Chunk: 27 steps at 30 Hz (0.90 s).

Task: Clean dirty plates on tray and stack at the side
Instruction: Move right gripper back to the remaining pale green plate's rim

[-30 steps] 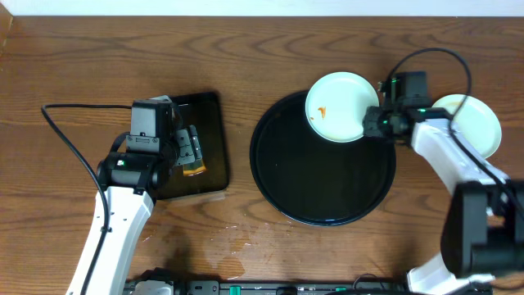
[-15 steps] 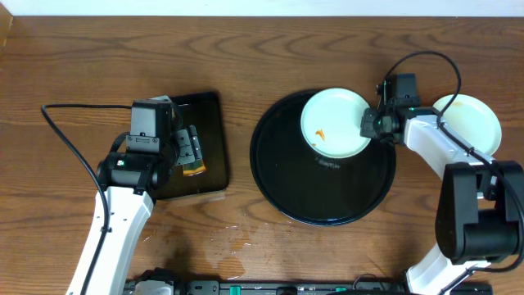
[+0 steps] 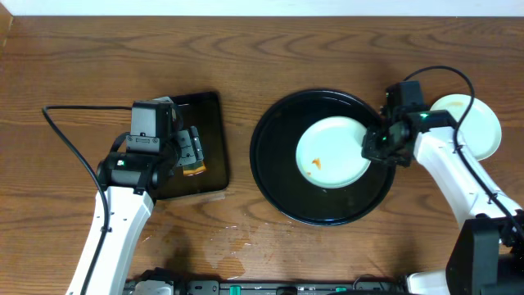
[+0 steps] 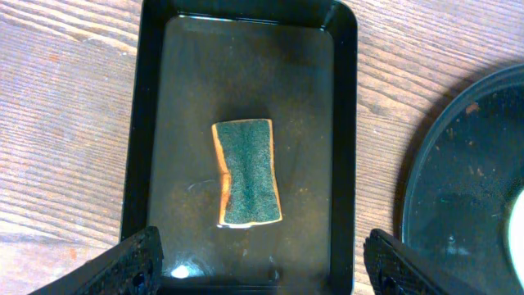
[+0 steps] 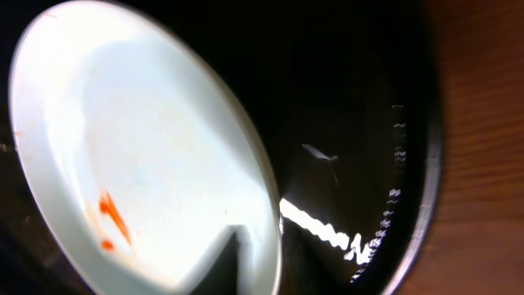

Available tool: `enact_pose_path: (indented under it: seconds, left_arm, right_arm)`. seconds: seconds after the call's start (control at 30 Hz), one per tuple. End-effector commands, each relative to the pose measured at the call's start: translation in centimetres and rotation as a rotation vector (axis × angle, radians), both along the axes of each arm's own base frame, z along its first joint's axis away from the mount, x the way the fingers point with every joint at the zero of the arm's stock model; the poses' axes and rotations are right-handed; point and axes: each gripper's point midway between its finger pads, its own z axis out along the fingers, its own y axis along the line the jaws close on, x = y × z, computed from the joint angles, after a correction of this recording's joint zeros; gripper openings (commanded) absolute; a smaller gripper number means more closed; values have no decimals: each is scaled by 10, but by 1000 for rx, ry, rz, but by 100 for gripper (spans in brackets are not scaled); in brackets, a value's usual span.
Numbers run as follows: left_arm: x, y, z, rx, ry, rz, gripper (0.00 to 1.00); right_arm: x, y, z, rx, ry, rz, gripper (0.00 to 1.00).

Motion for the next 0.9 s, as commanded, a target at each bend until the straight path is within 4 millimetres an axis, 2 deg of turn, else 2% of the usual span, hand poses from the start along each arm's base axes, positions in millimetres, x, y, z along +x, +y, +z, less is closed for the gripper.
enact_pose_path:
  seconds: [0.0,0.07,0.13,0.2,0.3,0.37,0.47,0.63,0.73,0.8,0.87]
  left_arm:
    - [2,-2,6,-17,-14,0,80]
    - [1,-2,5,-17,-10,0,80]
    - [0,-1,3,-16,-4,0,80]
    - [0,-1,1,-16,5,0,80]
    - [0,-1,-3,-15,16,0,80]
    - [0,-1,-4,-14,21,0,80]
    - [1,-2,-7,-13,33,0,80]
    - [1,-2,-11,-11,45,0,80]
    - [1,-2,-11,-11,44,0,80]
    - [1,-2,-11,-11,44,0,80]
    - [1,-2,-11,-11,45,0,80]
  right_arm:
    - [-1,19,2,32,-1,-9,34]
    - [3,17,2,22,-18,-12,39]
    - [9,9,3,-16,-48,-3,33]
    - [22,4,6,-55,-115,75,28]
    - [39,20,12,-43,-227,322,28]
    - [42,30,11,-29,-262,436,31]
    - [40,42,-1,5,-250,518,31]
    - [43,42,-38,-3,-187,553,32]
    - [44,42,-50,2,-169,554,31]
    - [45,43,-55,6,-160,538,24]
    - [44,42,-56,13,-147,507,9]
